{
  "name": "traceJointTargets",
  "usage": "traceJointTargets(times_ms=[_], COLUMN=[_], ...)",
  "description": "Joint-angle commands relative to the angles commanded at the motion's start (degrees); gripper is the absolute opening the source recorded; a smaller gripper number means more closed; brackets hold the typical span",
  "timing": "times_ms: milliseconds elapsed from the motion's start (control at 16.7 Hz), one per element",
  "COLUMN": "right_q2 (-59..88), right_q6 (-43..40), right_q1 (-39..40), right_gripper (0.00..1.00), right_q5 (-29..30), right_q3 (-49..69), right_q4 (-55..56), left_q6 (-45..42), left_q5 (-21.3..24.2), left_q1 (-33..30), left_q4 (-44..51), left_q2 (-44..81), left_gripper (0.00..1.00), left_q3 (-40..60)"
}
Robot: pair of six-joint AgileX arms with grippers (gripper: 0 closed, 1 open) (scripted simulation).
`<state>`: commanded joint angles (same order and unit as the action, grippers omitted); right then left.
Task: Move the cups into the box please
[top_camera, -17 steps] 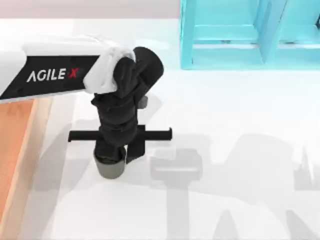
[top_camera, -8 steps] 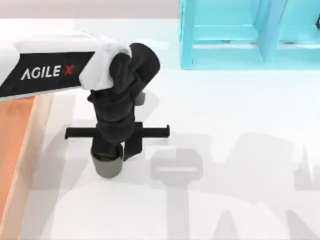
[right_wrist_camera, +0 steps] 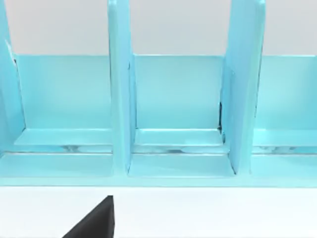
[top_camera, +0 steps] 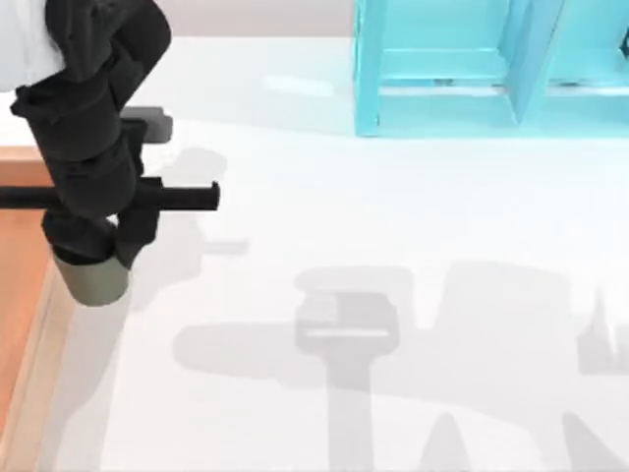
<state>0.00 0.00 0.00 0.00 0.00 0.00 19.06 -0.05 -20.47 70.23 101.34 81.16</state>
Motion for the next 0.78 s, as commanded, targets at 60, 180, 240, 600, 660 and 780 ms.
traceJointTargets(times_ms=[60,180,240,600,660,780], right_q2=[0.0,0.0,0.0,0.0,0.0,0.0], right_q6=[0.0,0.0,0.0,0.0,0.0,0.0], right_q1=[0.0,0.0,0.0,0.0,0.0,0.0], right_gripper=[1.0,1.0,1.0,1.0,1.0,1.0], right_q5=[0.0,0.0,0.0,0.0,0.0,0.0], right_q3=[0.0,0.0,0.0,0.0,0.0,0.0], right_q4=[0.0,0.0,0.0,0.0,0.0,0.0], left_q6=[-0.74,-0.93,-0.93,-7.24,-10.24,-17.69], left_q5=[0.0,0.0,0.0,0.55,0.89,1.59], left_q1=[0.78,0.99,0.99,7.12,10.17,17.77], left_q4=[0.78,0.99,0.99,2.91,3.58,4.91], left_q2=[-0.75,-0.94,-0.94,-0.71,-0.8,-1.18], left_gripper=[0.0,0.0,0.0,0.0,0.0,0.0], left_q3=[0.37,0.48,0.48,2.47,3.07,4.32])
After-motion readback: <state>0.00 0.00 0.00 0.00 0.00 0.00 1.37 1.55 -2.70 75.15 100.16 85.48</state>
